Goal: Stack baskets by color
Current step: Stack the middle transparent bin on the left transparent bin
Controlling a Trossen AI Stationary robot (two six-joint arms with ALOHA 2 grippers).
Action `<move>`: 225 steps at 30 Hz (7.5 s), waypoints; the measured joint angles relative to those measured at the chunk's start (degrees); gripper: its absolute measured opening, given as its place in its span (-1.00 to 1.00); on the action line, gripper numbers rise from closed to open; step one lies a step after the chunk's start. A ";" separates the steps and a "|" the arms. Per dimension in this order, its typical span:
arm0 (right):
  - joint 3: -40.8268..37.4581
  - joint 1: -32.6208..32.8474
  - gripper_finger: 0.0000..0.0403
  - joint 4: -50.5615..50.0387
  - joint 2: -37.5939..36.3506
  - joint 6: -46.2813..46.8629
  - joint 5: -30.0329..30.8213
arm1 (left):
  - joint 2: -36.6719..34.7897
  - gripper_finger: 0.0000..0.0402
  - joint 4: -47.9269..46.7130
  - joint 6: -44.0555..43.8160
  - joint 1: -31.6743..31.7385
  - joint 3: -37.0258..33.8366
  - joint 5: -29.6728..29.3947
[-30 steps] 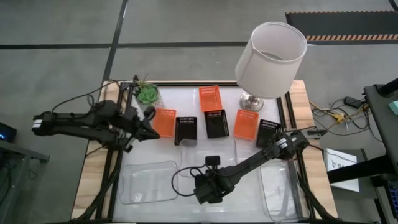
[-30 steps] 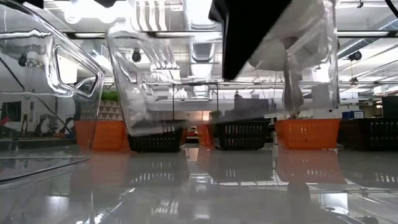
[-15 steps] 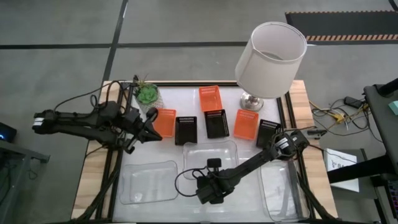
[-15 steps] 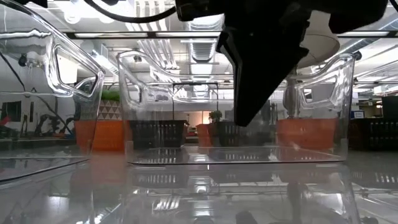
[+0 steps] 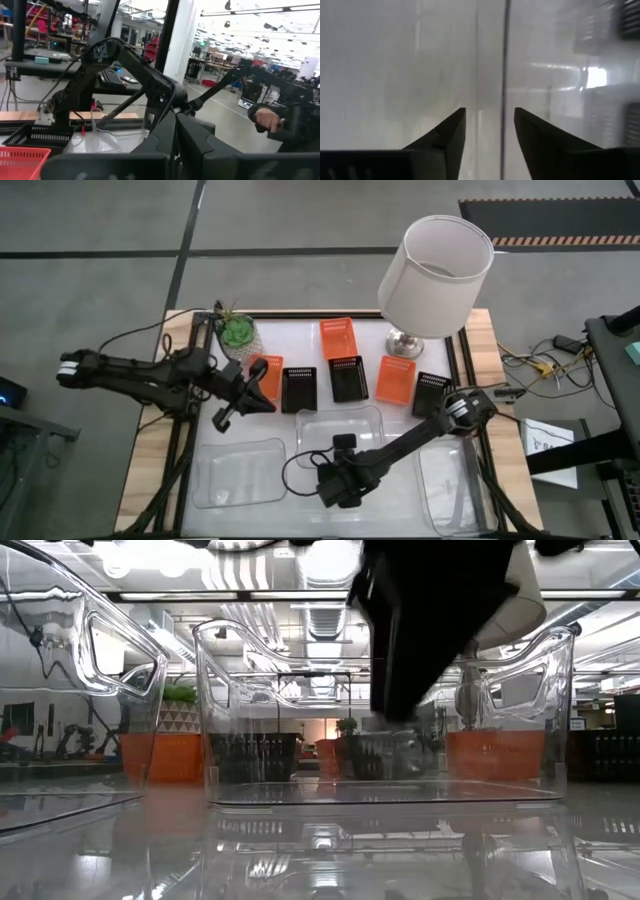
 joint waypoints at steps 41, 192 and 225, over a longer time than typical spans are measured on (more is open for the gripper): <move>-56.81 16.96 -0.05 69.09 -45.11 -28.63 30.61 | 60.04 -0.98 -47.35 4.42 -22.92 51.10 -36.44; 3.22 -8.65 -0.96 8.24 -12.04 55.19 15.98 | 8.57 -0.05 -28.71 34.51 -69.57 22.80 -72.51; 21.55 -9.29 -0.96 15.78 3.92 60.90 18.58 | 5.13 -0.05 -28.76 36.98 -78.28 20.47 -73.99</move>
